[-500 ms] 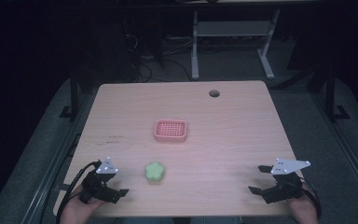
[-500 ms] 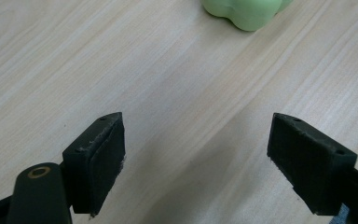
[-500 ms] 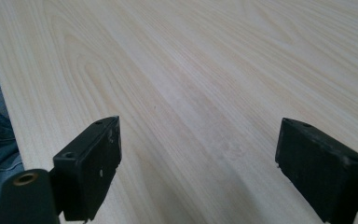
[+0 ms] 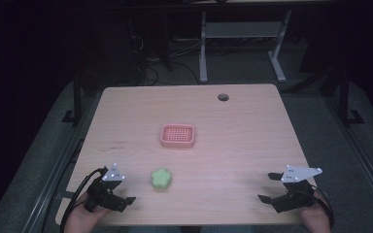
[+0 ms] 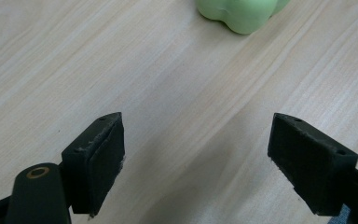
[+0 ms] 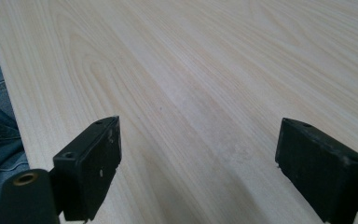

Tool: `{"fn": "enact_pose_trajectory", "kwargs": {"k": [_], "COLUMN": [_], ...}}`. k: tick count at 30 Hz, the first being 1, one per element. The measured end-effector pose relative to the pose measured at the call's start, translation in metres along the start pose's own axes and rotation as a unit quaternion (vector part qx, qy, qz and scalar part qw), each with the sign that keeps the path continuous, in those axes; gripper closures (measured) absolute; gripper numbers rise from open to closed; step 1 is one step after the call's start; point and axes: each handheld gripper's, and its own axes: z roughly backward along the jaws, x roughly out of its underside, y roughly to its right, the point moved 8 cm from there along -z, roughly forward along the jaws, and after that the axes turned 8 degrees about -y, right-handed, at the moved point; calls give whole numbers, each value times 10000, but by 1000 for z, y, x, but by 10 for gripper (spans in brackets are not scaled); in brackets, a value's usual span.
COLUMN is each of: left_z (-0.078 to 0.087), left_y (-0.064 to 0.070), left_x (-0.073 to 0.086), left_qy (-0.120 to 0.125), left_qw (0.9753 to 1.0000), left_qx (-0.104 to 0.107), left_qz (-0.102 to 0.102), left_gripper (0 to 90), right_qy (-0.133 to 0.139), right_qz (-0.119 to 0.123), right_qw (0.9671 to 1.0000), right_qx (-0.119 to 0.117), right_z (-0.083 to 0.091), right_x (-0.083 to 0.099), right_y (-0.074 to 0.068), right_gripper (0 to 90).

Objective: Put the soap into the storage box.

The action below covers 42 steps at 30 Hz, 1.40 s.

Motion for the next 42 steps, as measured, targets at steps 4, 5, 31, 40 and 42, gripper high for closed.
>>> {"fn": "enact_pose_trajectory", "kwargs": {"k": [4,5,31,40,42], "left_z": [2,3,-1,2,2], "left_y": [1,1,10,13,13], "left_x": [-1,-1,-15,-23,-25], "left_qy": [33,60,0,13,-29], "left_qw": [10000,10000,9998,9997,9996], "left_qx": [-26,-31,-31,3,2], "left_qz": [1,-3,-200,-230,-276], "left_gripper": [186,186,186,186,186], "right_qy": [-17,-23,-29,-34,-47], "right_qz": [6,22,61,19,35], "right_qw": [10000,10000,10000,10000,10000], "right_qx": [-2,-1,-5,-12,-21], "right_z": [0,0,-1,-2,-3], "right_x": [-1,-1,-1,0,0], "right_y": [-1,-1,-3,-3,-3], "right_gripper": [138,138,138,138,138]}}
